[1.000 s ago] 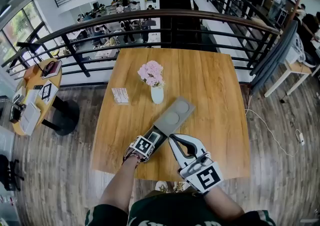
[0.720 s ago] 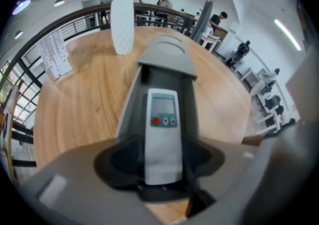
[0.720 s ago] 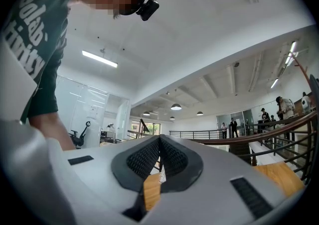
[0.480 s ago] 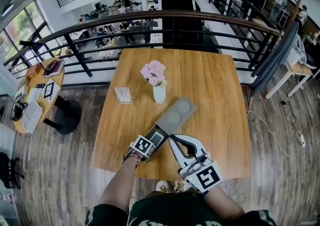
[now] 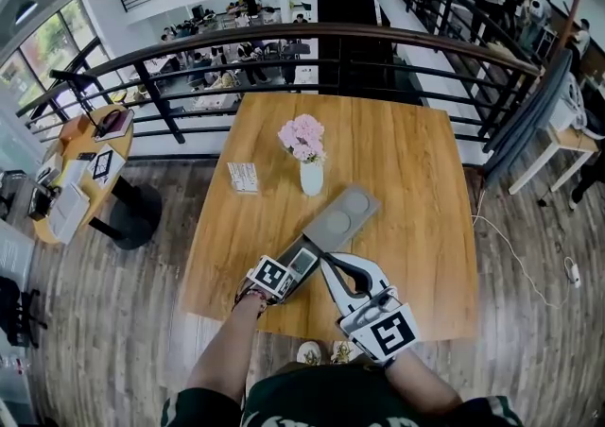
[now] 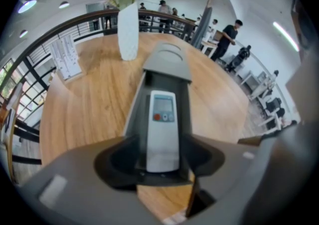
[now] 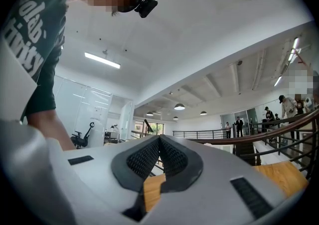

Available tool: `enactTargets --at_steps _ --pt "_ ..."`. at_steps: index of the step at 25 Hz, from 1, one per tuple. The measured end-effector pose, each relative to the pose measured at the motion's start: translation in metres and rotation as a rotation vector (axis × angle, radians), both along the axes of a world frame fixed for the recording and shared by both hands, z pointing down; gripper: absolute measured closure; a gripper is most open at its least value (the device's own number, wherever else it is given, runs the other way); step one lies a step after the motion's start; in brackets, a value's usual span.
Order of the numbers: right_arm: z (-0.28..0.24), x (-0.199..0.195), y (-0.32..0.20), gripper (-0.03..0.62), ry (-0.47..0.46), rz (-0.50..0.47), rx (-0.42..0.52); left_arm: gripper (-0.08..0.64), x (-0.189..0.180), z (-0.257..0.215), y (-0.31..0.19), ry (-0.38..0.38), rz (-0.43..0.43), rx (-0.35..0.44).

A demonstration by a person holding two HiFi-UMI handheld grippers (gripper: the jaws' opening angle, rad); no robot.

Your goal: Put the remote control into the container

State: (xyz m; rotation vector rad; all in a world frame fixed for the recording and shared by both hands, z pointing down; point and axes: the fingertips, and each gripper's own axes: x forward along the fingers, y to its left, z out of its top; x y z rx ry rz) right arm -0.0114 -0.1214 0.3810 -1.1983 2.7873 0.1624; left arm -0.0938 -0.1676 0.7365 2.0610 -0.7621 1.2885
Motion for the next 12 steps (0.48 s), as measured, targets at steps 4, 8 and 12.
enactTargets --at_steps 4,8,12 --pt "-0.002 -0.001 0.002 0.577 0.001 -0.008 0.005 0.288 0.001 -0.008 0.001 0.011 -0.009 0.026" --pt "-0.004 -0.002 0.003 0.577 0.005 -0.015 0.008 0.288 0.003 -0.014 0.002 0.027 -0.019 0.042" --pt "-0.007 -0.003 0.002 0.577 0.002 -0.017 0.012 0.288 0.003 -0.018 0.005 0.033 -0.020 0.044"
